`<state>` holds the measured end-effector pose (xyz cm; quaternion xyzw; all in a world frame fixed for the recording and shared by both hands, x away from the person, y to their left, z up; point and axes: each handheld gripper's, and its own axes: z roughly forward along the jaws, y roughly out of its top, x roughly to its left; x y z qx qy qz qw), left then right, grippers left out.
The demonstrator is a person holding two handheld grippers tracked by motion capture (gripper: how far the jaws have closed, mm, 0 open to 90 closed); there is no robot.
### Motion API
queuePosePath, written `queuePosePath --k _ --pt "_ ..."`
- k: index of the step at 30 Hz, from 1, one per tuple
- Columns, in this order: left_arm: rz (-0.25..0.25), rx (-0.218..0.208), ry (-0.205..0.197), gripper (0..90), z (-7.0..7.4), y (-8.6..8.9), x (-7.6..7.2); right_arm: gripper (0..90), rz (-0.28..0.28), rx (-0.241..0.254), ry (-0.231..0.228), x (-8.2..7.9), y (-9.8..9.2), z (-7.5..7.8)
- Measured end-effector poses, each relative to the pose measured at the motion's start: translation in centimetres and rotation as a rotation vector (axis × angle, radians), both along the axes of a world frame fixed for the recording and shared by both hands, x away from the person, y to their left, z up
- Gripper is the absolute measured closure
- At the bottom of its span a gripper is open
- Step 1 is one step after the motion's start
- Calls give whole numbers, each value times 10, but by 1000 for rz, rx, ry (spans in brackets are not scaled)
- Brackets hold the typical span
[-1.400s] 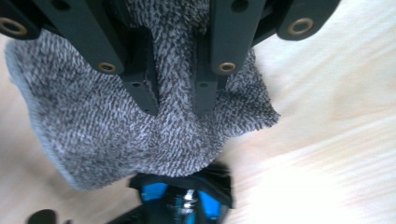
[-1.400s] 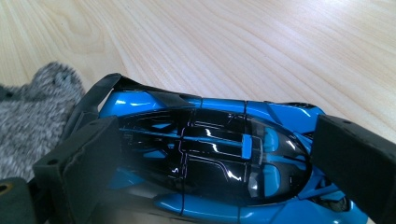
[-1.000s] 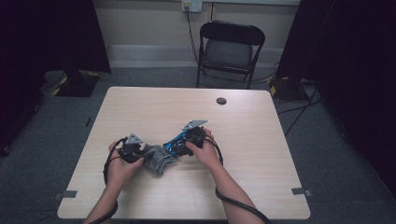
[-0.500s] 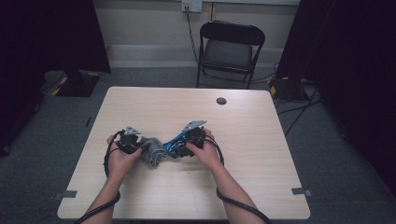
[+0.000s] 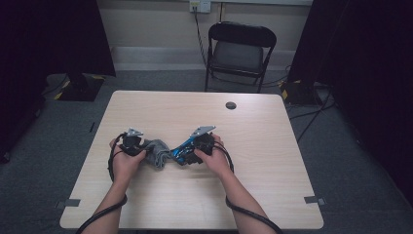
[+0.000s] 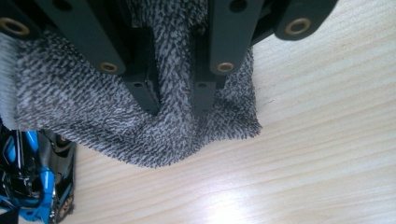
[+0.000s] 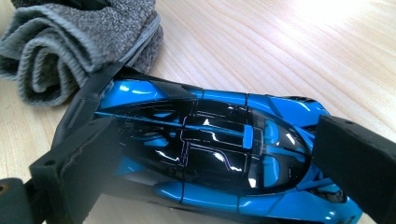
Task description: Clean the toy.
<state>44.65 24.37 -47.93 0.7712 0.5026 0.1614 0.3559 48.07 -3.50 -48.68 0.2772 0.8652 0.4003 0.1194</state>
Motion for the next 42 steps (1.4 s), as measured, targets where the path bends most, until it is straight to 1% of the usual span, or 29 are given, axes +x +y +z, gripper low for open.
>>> queuePosePath --k 3,7,9,13,22,24,27,29,30,32,34,35,37,40,42 --pt "11 11 -7 756 2 2 1 8 -1 1 -1 0 0 0" --pt "48 0 -24 757 4 6 2 8 0 0 0 0 0 0" --pt "54 -2 -22 756 5 8 2 8 -1 1 -1 0 0 0" --pt "35 -23 -9 756 7 9 -2 8 0 3 -3 0 0 0" --pt "28 -59 -14 756 9 13 -13 9 -14 2 0 -2 1 0" --pt "11 -68 -5 756 11 13 -15 9 -13 1 0 -2 1 0" --pt "-2 -67 -5 756 13 13 -18 9 -11 -5 2 -1 1 0" --pt "-2 -69 -9 756 15 16 -21 9 -12 -6 4 -1 1 1" --pt "5 -72 -13 756 16 16 -22 9 -12 -6 4 -1 1 1" --pt "7 -76 -18 756 19 22 -24 9 -12 -6 4 -1 1 1" --pt "7 -86 -16 756 21 25 -27 9 -13 -8 6 -2 2 1" --pt "-3 -80 -10 755 22 27 -28 9 -14 -9 7 -2 2 1" --pt "0 -84 -19 755 24 29 -32 9 -14 -9 7 -1 2 1" --pt "-18 -86 -23 756 27 30 -40 9 -16 -9 8 -2 2 1" --pt "-30 -95 -22 755 28 29 -44 9 -17 -10 9 -2 2 1"
